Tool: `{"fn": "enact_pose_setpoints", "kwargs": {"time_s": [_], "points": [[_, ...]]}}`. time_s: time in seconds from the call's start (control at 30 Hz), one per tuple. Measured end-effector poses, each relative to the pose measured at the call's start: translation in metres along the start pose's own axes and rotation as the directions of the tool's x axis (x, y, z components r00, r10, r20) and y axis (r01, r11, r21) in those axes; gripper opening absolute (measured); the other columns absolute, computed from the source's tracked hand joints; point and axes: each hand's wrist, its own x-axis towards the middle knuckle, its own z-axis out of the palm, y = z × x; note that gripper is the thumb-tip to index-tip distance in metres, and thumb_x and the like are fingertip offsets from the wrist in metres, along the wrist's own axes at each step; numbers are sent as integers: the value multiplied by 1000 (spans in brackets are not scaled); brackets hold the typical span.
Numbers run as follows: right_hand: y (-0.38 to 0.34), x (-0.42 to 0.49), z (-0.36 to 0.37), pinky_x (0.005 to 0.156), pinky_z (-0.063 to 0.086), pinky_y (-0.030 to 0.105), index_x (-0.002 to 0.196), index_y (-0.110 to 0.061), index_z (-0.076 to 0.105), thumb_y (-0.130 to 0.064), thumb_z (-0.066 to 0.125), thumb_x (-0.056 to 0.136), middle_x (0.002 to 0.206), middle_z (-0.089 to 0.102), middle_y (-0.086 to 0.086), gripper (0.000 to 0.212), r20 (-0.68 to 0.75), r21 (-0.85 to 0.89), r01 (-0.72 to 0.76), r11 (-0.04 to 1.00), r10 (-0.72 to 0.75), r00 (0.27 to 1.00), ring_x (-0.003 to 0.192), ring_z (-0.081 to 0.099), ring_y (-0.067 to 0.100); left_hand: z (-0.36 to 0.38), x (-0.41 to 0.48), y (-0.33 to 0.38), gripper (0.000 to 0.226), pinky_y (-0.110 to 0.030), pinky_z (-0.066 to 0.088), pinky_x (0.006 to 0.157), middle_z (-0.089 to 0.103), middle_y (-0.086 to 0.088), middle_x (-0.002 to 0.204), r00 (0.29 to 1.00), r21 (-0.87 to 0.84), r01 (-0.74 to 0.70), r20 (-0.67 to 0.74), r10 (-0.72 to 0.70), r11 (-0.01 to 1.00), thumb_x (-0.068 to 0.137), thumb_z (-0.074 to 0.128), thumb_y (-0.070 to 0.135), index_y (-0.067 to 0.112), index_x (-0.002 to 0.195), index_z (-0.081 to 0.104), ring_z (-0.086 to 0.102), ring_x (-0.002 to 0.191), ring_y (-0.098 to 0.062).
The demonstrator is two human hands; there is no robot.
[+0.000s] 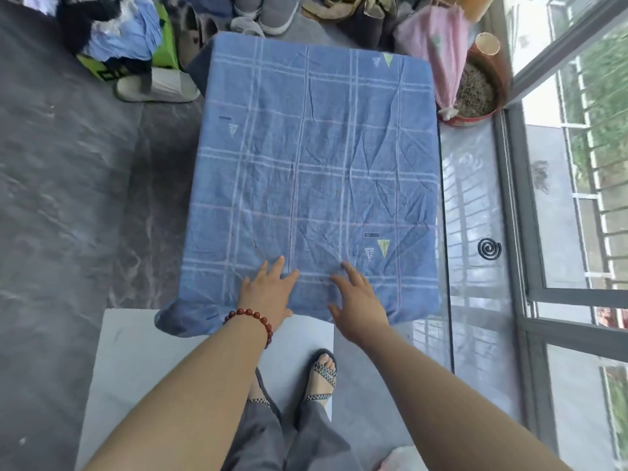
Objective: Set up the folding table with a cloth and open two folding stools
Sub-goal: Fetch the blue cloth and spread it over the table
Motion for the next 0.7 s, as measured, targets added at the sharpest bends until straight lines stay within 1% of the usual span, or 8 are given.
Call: {"fn": "enact_pose_setpoints", "kwargs": {"time_s": [0.07,0.17,0.27,0.4,0.5,0.57,0.63,0.7], "points": [[4,-2,3,101,43,39,141,-24,35,-24,55,91,156,10,-6,53,-39,-23,4,1000,-5,999,142,17,18,3,-4,0,70,-47,28,110,8,-5,156,999,9,0,-55,1,1000,90,60,25,29,148,21,18,142,-26],[8,-5,11,97,44,39,133,-19,41,-24,62,87,147,24,1,50,-117,-70,10,998,-18,993,134,28,22,9,-8,-5,52,-39,40,91,33,-5,135,981,61,-8,-191,19,998,83,60,5,20,129,43,43,119,-23],[9,-4,22,95,42,37,123,-15,44,-23,68,83,136,31,4,48,-186,-87,4,996,-21,982,126,33,25,13,-11,-12,44,-34,42,83,39,-4,124,966,162,43,-257,0,986,80,55,-5,15,117,44,47,110,-23],[7,3,35,89,42,36,109,-9,50,-13,69,80,126,39,8,35,-291,-80,-27,996,2,957,116,38,28,20,-15,-19,47,-32,41,82,44,-3,122,950,259,107,-310,-23,960,79,59,-3,14,120,43,50,110,-20],[8,8,43,86,43,37,99,-7,56,-9,66,81,116,45,9,21,-344,-72,-41,997,13,939,107,42,30,22,-12,-22,41,-32,46,72,55,-2,104,909,304,136,-416,3,943,71,71,6,15,107,54,60,92,-18],[12,7,47,85,44,37,96,-7,62,-10,63,84,112,47,8,12,-354,-78,-26,997,-3,935,103,43,28,25,-7,-27,32,-32,46,77,53,-3,110,935,338,118,-354,9,934,82,62,6,13,111,52,57,101,-20],[16,4,47,82,46,39,94,-7,65,-16,62,88,108,50,6,12,-347,-43,-4,999,-11,938,102,43,26,26,-5,-30,24,-32,45,81,54,-3,112,965,393,72,-261,36,917,88,54,4,13,111,54,54,106,-22],[19,0,45,78,46,40,94,-7,67,-21,61,89,105,52,6,16,-336,-20,16,1000,-22,942,103,44,26,24,-10,-30,20,-29,44,74,60,0,101,962,422,59,-265,61,905,85,58,4,15,101,60,59,97,-20]]}}
